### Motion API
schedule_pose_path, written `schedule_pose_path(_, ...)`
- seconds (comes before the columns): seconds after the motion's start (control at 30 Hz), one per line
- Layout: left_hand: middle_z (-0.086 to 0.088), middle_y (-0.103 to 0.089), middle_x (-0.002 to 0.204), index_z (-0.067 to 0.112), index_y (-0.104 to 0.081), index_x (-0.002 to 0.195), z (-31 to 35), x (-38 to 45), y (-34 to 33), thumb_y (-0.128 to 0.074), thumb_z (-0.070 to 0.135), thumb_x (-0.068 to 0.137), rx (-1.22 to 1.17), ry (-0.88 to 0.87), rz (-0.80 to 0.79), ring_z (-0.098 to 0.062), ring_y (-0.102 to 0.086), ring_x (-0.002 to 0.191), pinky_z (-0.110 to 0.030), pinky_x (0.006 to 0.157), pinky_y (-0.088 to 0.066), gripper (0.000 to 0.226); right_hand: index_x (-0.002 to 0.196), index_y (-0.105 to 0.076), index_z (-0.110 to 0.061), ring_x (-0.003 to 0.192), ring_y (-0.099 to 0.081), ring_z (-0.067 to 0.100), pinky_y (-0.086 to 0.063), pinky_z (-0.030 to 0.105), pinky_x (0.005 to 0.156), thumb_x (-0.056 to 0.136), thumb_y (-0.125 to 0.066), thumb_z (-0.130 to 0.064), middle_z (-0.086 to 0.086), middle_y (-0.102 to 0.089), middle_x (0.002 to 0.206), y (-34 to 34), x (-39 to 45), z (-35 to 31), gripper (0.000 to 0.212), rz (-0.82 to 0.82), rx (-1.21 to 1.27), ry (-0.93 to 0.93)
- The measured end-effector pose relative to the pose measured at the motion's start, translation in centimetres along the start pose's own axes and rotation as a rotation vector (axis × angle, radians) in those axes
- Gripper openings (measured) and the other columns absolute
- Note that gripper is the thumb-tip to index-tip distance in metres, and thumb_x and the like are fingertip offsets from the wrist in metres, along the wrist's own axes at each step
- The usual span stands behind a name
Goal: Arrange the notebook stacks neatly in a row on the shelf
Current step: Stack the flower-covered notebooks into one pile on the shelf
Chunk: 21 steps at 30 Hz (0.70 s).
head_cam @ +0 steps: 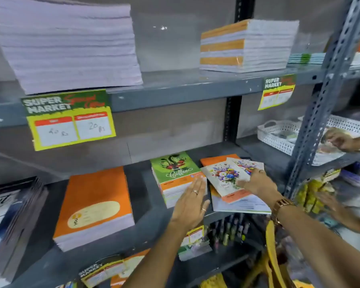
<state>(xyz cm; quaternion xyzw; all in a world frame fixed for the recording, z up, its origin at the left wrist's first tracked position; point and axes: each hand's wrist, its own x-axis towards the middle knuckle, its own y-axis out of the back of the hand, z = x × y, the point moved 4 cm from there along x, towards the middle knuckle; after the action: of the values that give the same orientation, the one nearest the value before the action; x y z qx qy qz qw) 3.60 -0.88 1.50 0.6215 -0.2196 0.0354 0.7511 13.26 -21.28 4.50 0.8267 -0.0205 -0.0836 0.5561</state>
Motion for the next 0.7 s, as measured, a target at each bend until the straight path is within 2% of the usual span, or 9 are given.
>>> schedule_pose_path(0.07, -0.008, -0.017, 0.157, 0.006, -0.019, 0.146, 0.5, 0.3, -1.2, -0.004, 0.052, 0.09, -0.057, -0.006, -0.084, -0.02, -0.017, 0.145, -0.03, 0.117, -0.011, 0.074, 0.147, -0.02, -0.003, 0.135, -0.036, 0.035, -0.038, 0.042, 0.107, 0.077, -0.066, -0.053, 0.016, -0.031, 0.15, -1.0, 0.7, 0.6, 0.098, -0.072, 0.011, -0.044)
schedule_pose_path(0.13, -0.005, -0.002, 0.159, 0.01, -0.004, 0.148, 0.4, -0.1, -3.0, 0.014, 0.064, 0.069, -0.12, 0.021, -0.269, -0.018, -0.002, 0.147, -0.029, 0.119, -0.003, 0.098, 0.147, -0.018, -0.003, 0.138, -0.029, 0.036, -0.037, 0.046, 0.109, 0.073, -0.067, -0.058, 0.015, -0.028, 0.152, -2.2, 1.4, 1.0, 0.104, -0.142, -0.043, -0.074)
schedule_pose_path(0.23, -0.004, 0.002, 0.16, 0.011, 0.0, 0.148, 0.1, -0.5, -4.8, 0.017, 0.068, 0.068, -0.096, 0.006, -0.352, -0.016, 0.002, 0.147, -0.031, 0.12, -0.003, 0.1, 0.142, -0.028, -0.004, 0.137, -0.024, 0.036, -0.036, 0.049, 0.107, 0.068, -0.069, -0.063, 0.014, -0.027, 0.15, -2.5, 2.5, 0.9, 0.103, -0.18, -0.119, -0.094)
schedule_pose_path(0.43, -0.005, 0.0, 0.159, 0.01, 0.001, 0.148, -0.1, -1.3, -6.5, 0.022, 0.064, 0.064, 0.037, -0.036, -0.412, -0.019, 0.001, 0.147, -0.035, 0.119, 0.003, 0.101, 0.138, -0.037, -0.009, 0.131, -0.036, 0.033, -0.031, 0.042, 0.106, 0.061, -0.074, -0.065, 0.014, -0.039, 0.143, -1.8, 3.9, 0.4, 0.102, -0.2, -0.259, -0.172)
schedule_pose_path(0.5, -0.005, 0.001, 0.159, 0.011, 0.001, 0.148, -0.1, -1.3, -6.5, 0.02, 0.065, 0.063, 0.028, -0.034, -0.422, -0.018, 0.001, 0.147, -0.035, 0.119, 0.003, 0.102, 0.131, -0.043, -0.007, 0.128, -0.04, 0.032, -0.034, 0.04, 0.105, 0.064, -0.077, -0.056, 0.014, -0.043, 0.141, -1.4, 4.1, 0.5, 0.09, -0.186, -0.199, -0.186)
schedule_pose_path(0.6, -0.003, 0.002, 0.159, 0.012, 0.002, 0.148, -0.2, -1.4, -6.4, 0.019, 0.066, 0.063, 0.025, -0.024, -0.417, -0.017, 0.003, 0.147, -0.035, 0.119, 0.005, 0.102, 0.096, -0.058, -0.003, 0.101, -0.053, 0.029, -0.043, 0.032, 0.084, 0.081, -0.069, -0.03, 0.016, -0.059, 0.125, -0.4, 3.9, -0.1, 0.032, -0.139, 0.045, -0.104)
schedule_pose_path(0.63, -0.003, 0.003, 0.159, 0.013, 0.003, 0.148, -0.3, -1.5, -6.4, 0.018, 0.067, 0.063, 0.027, -0.022, -0.421, -0.017, 0.003, 0.147, -0.035, 0.119, 0.005, 0.102, 0.095, -0.059, -0.002, 0.095, -0.054, 0.029, -0.043, 0.031, 0.08, 0.085, -0.061, -0.022, 0.017, -0.061, 0.121, 0.1, 3.7, -0.3, 0.022, -0.096, 0.119, -0.087)
schedule_pose_path(0.7, -0.002, 0.003, 0.159, 0.014, 0.004, 0.148, -0.4, -1.8, -6.4, 0.017, 0.067, 0.063, 0.031, -0.017, -0.428, -0.017, 0.004, 0.147, -0.034, 0.119, 0.006, 0.101, 0.11, -0.059, 0.0, 0.104, -0.057, 0.033, -0.045, 0.035, 0.086, 0.09, -0.048, -0.014, 0.019, -0.06, 0.123, 1.3, 3.1, -1.0, 0.027, 0.008, 0.192, -0.087)
